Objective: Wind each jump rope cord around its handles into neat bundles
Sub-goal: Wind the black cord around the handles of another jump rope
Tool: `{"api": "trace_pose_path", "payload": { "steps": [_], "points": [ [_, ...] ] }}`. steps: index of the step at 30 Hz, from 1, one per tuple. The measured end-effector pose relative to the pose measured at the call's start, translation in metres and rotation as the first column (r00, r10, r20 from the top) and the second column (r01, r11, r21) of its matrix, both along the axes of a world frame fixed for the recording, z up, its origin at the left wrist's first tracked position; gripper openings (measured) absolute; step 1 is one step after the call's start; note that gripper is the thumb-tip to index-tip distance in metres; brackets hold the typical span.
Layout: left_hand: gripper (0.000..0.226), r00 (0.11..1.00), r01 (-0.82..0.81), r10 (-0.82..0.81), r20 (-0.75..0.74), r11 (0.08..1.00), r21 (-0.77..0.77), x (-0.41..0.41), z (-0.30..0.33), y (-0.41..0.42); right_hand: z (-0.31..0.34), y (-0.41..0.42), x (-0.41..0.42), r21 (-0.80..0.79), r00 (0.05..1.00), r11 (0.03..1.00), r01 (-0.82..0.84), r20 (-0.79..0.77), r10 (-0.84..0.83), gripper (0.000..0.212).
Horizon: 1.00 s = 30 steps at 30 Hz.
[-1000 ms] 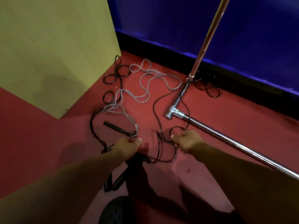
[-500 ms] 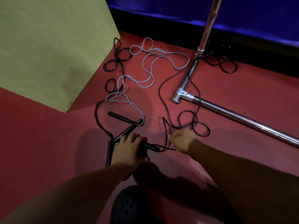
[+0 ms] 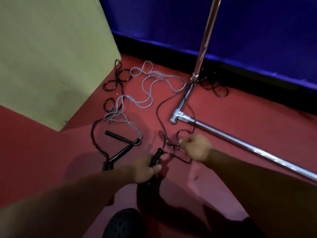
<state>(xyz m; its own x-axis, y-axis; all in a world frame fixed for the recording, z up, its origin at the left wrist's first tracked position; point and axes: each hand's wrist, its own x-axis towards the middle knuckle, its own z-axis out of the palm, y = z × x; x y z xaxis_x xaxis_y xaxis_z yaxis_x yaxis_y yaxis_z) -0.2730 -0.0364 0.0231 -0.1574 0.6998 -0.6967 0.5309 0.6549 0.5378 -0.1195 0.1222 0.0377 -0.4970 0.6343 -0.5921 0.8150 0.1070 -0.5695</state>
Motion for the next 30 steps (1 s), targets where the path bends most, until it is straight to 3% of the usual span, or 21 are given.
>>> {"api": "trace_pose_path", "payload": {
  "steps": [3,6,8,12,15,19,22,28,30],
  "points": [
    [0.018,0.979,0.117,-0.122,0.161,0.992,0.040,0.015,0.078,0.044,0.063,0.018,0.020,0.164,0.998,0.986,0.015,-0.062,-0.005,0.026],
    [0.016,0.969,0.111,-0.143,0.201,0.980,0.163,0.026,0.171,0.076,0.138,0.025,0.032,0.286,0.945,0.934,0.213,-0.304,-0.122,0.024],
    [0.016,0.958,0.100,-0.155,0.242,0.970,0.223,0.041,0.219,0.085,0.182,0.021,0.041,0.204,0.861,0.922,0.330,-0.466,-0.205,0.026],
    [0.017,0.914,0.108,-0.219,0.341,0.942,0.317,0.084,0.307,0.076,0.280,-0.015,0.082,0.127,0.736,0.890,0.439,-0.618,-0.275,0.057],
    [0.015,0.891,0.121,-0.265,0.369,0.922,0.368,0.117,0.354,0.050,0.324,-0.049,0.126,0.114,0.673,0.878,0.466,-0.690,-0.267,0.053],
    [0.013,0.899,0.082,-0.245,0.363,0.908,0.411,0.149,0.403,0.020,0.355,-0.078,0.173,0.153,0.698,0.925,0.347,-0.701,-0.146,0.057],
    [0.022,0.896,0.038,-0.232,0.379,0.889,0.456,0.168,0.430,0.012,0.372,-0.086,0.193,0.112,0.608,0.909,0.401,-0.775,-0.172,0.049],
    [0.037,0.830,-0.059,-0.122,0.545,0.951,0.302,0.187,0.406,0.016,0.386,-0.073,0.211,-0.038,0.394,0.722,0.690,-0.817,-0.420,0.038],
    [0.038,0.753,-0.224,-0.016,0.658,0.934,0.279,0.186,0.394,0.025,0.386,-0.068,0.217,-0.086,0.329,0.659,0.748,-0.814,-0.479,0.037]
  ]
}}
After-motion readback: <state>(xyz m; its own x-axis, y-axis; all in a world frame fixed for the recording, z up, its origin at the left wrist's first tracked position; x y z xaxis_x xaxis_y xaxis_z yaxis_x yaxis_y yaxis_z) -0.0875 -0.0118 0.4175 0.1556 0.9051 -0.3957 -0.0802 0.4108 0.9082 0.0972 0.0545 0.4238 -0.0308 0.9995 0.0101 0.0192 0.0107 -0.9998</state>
